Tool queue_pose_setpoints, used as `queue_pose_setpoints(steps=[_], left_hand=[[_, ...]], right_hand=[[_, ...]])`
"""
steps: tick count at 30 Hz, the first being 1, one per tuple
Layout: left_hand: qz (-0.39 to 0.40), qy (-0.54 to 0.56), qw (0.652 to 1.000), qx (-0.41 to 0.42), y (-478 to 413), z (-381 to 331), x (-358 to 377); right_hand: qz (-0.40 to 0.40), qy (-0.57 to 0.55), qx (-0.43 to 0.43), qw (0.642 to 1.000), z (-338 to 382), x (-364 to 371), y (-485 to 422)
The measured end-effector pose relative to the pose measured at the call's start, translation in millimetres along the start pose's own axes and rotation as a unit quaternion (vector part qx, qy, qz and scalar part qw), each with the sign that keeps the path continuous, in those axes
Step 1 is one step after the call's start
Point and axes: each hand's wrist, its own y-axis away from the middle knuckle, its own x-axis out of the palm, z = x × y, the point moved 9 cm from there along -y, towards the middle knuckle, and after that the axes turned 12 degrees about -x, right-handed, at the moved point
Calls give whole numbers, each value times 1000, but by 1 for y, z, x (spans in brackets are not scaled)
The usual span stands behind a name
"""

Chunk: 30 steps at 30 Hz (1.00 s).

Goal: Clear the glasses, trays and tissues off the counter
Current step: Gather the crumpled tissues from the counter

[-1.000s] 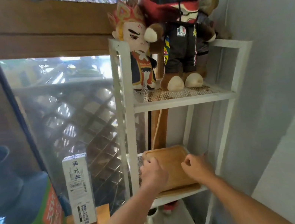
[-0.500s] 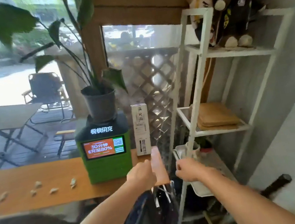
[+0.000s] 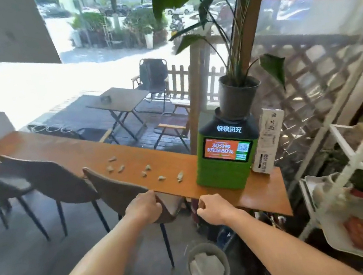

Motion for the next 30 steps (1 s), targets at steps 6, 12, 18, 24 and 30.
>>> queue_pose_setpoints(steps=[6,12,18,24,30], left_hand=[[4,-15,1000,25,-43,-8,1],[39,-48,995,75,-123,-40,14],[92,-69,991,73,-233,-54,6],[137,-30,989,35,-317,-35,-9],[194,-67,978,42,-372,-8,6]], right_hand=[[4,-26,20,999,-6,2,-51],[16,-50,64,997,-35,3,-134],[25,-70,104,992,-60,3,-247],[32,-46,140,989,-74,7,-329],[25,-68,185,980,-82,32,-360]])
